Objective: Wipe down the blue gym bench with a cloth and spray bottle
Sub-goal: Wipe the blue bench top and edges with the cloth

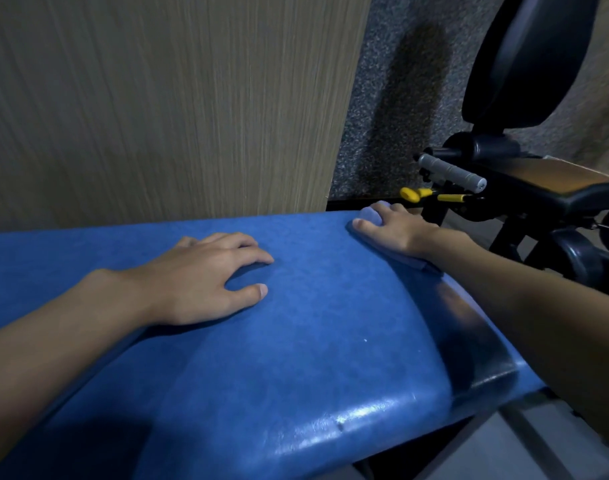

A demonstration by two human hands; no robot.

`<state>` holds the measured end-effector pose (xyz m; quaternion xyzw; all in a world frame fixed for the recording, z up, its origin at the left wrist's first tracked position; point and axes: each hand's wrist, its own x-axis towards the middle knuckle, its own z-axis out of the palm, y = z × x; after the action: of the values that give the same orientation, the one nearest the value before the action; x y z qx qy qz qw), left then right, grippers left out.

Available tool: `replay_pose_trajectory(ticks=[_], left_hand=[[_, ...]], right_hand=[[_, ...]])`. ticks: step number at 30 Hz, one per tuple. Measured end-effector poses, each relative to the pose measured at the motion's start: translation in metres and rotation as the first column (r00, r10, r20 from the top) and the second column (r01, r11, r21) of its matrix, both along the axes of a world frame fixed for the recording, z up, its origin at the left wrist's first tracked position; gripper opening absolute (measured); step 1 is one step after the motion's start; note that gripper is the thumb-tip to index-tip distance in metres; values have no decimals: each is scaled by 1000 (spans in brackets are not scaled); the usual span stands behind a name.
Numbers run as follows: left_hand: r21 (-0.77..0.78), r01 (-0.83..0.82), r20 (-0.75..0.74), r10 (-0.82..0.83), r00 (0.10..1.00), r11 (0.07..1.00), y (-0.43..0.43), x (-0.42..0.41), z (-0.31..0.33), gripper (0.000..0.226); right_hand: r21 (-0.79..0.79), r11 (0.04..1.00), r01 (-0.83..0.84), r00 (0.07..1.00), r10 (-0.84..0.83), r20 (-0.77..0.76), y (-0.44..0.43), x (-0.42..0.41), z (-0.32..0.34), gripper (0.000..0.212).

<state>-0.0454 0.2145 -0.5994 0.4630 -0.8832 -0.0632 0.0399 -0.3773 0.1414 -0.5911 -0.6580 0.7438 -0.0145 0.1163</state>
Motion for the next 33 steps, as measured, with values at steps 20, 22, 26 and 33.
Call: replay_pose_trajectory(ticks=[20,22,26,33], left_hand=[[-9,-49,52,50,997,999,-6,22,-6,76],[-7,-40,45,41,998,999,-5,23,-8,75],[5,-41,33,41,999,999,0,26,-8,79],[27,-26,-5,26,1000,999,-4,27,-5,83]], right_hand=[[-137,919,-370,925,351,-143,58,52,0,82],[-111,968,-226,971,214,-110,15,33,2,86],[15,1000,6,999,-6,38,-31,11,5,89],[-64,969,-239,960,226,-168,50,65,0,83]])
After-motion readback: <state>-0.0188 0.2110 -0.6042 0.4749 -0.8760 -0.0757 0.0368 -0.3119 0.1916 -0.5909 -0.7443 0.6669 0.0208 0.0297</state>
